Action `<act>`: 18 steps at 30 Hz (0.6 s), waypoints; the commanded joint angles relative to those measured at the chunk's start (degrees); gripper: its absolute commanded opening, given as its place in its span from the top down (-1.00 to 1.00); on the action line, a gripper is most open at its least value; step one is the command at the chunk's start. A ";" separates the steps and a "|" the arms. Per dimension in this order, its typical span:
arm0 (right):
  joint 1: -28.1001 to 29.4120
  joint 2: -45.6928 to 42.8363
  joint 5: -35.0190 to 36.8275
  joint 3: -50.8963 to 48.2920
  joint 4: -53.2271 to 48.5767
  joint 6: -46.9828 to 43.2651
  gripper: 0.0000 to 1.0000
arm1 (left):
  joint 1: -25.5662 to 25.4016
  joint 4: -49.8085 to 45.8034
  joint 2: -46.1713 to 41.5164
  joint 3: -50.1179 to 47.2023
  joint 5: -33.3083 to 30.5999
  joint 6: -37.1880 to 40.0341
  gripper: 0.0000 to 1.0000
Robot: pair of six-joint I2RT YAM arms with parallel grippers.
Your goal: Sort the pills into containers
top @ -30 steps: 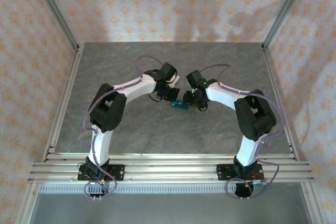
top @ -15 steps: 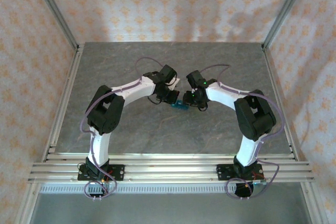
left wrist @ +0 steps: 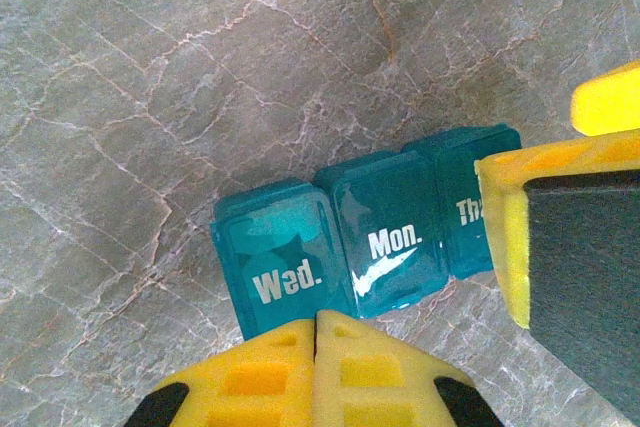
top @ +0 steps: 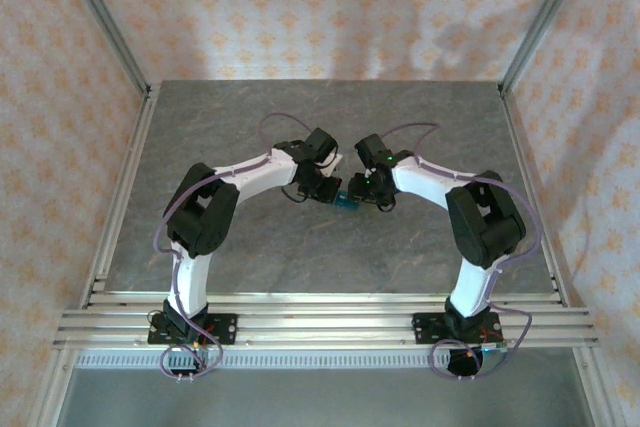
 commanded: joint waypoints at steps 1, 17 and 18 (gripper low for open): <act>-0.32 2.60 4.30 -0.70 -2.47 0.63 -0.09 | -0.39 -0.01 -0.28 -0.62 -1.64 0.54 1.00; -0.36 2.74 4.15 -0.79 -2.43 0.54 -0.09 | -0.38 0.73 2.09 -1.03 -2.38 0.41 1.00; -0.34 2.78 4.15 -0.78 -2.47 0.51 -0.09 | -0.39 0.83 2.18 -1.02 -2.41 0.27 1.00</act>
